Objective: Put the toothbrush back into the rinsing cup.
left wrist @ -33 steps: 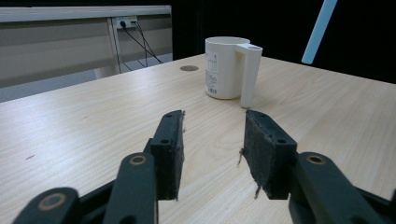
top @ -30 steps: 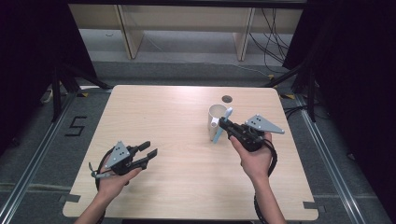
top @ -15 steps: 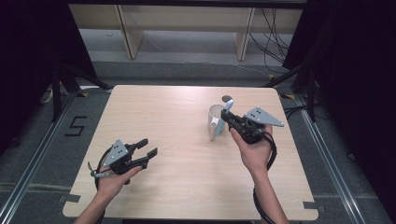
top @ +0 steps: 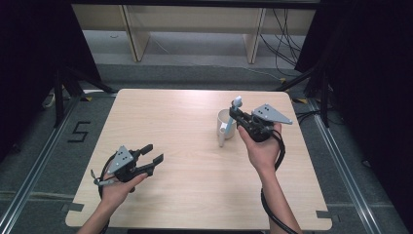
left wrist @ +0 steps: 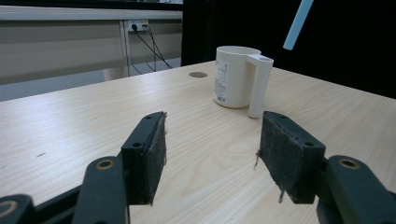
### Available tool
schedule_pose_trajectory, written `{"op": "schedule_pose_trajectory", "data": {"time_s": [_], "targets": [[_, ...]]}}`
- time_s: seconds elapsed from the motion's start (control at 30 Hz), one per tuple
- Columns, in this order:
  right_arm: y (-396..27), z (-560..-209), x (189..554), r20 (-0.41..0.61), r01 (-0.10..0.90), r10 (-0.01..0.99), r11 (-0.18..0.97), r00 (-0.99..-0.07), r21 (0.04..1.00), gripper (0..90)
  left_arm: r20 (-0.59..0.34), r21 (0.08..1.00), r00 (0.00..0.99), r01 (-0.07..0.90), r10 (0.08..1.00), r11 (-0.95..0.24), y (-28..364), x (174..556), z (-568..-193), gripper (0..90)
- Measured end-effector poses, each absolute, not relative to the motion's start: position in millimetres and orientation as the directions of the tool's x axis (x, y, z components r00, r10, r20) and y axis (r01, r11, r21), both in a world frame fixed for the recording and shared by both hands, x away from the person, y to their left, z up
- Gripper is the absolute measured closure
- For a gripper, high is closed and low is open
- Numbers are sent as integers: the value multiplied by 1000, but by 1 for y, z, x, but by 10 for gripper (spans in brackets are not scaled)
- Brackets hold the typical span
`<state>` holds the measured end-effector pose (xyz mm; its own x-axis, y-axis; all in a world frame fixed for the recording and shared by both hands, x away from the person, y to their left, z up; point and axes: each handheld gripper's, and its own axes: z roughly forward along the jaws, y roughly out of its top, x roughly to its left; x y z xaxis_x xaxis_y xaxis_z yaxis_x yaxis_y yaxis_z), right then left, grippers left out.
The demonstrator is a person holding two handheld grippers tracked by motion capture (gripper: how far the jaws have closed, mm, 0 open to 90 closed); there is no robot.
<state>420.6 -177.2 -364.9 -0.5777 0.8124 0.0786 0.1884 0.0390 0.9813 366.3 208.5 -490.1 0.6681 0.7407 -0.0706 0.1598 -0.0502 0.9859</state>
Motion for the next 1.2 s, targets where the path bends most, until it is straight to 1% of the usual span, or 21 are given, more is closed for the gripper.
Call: {"op": "schedule_pose_trajectory", "data": {"time_s": [0.03, 0.07, 0.17, 0.2, 0.6, 0.67, 0.7, 0.9, 0.93, 1.2], "targets": [[-178, -365, 423, 63, 181, 813, 52, -579, 982, 854, -69, 986, 668, 160, 741, -52, 208, 367, -490, 404], [-177, -365, 425, 76, 188, 811, 42, -580, 981, 854, -69, 986, 668, 160, 741, -52, 208, 367, -490, 403], [-177, -365, 427, 78, 192, 815, 41, -574, 981, 855, -68, 986, 669, 160, 740, -54, 208, 366, -490, 404], [-177, -366, 429, 67, 179, 816, 46, -574, 983, 854, -68, 986, 669, 159, 740, -53, 208, 366, -490, 404], [-171, -371, 439, 78, 198, 817, 45, -572, 979, 854, -71, 986, 667, 161, 742, -51, 209, 367, -490, 405], [-170, -374, 441, 81, 203, 825, 41, -559, 978, 854, -72, 986, 667, 162, 741, -50, 209, 367, -490, 405], [-170, -375, 443, 75, 195, 815, 47, -575, 980, 854, -73, 986, 667, 162, 741, -49, 209, 367, -490, 405], [-169, -376, 445, 86, 220, 824, 48, -560, 974, 854, -73, 985, 669, 163, 740, -50, 209, 367, -490, 405], [-169, -377, 447, 82, 212, 817, 50, -571, 976, 854, -72, 985, 669, 163, 739, -51, 209, 367, -490, 405], [-169, -379, 450, 80, 224, 824, 58, -562, 973, 853, -75, 985, 672, 167, 737, -52, 208, 367, -490, 405]]}}
